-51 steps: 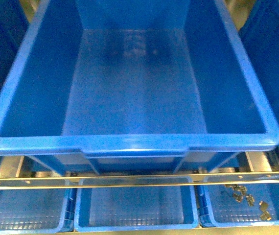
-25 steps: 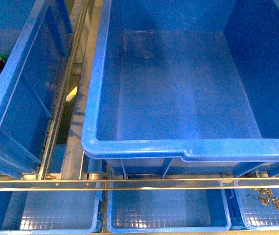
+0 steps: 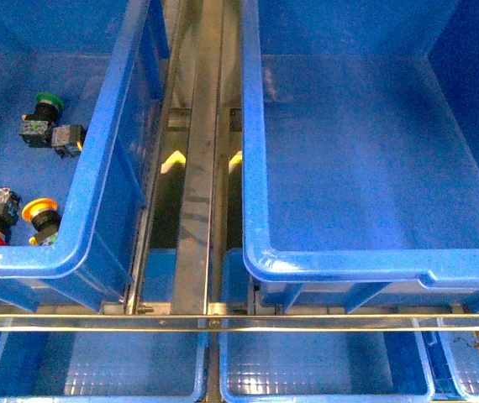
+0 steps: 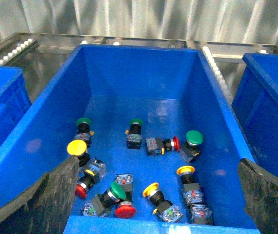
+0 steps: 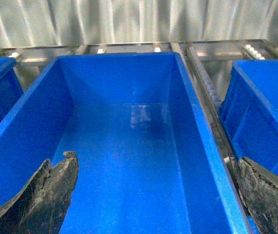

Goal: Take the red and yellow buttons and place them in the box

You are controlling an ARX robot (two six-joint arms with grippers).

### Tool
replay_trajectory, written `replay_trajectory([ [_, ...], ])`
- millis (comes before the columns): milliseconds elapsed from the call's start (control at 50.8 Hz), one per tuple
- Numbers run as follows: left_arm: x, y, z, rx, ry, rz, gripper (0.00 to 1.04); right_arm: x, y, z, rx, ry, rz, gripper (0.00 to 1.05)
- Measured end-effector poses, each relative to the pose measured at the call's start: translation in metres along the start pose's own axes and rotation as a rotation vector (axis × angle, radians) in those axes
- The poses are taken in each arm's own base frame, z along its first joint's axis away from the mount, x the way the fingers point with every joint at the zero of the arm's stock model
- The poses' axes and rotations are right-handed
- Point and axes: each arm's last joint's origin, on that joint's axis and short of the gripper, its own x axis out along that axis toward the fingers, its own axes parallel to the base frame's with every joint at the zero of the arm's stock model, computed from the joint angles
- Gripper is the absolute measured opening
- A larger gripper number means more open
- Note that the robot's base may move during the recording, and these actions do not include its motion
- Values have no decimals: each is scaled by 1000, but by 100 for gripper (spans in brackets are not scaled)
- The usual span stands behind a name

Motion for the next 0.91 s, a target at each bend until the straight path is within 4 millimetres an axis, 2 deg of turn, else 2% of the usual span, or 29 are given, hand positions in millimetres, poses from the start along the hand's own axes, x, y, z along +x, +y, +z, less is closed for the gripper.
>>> replay_trajectory([
  [413, 0, 0, 0, 0, 0, -2, 97, 0, 0, 0, 0, 0, -5, 99],
  [472, 1, -1, -1, -85, 146, 90, 97, 0, 0, 0, 0, 0, -5, 99],
  [512, 5, -4, 4, -169, 348, 217, 97, 0, 0, 0, 0, 0, -8, 99],
  [551, 17, -9, 15, -234, 438, 313, 97, 0, 0, 0, 0, 0, -7, 99],
  [689, 63, -21, 49, -441, 400, 413, 97, 0, 0, 0, 0, 0, -5, 99],
  [905, 123, -26, 76, -542, 343, 474, 97, 0, 0, 0, 0, 0, -6, 99],
])
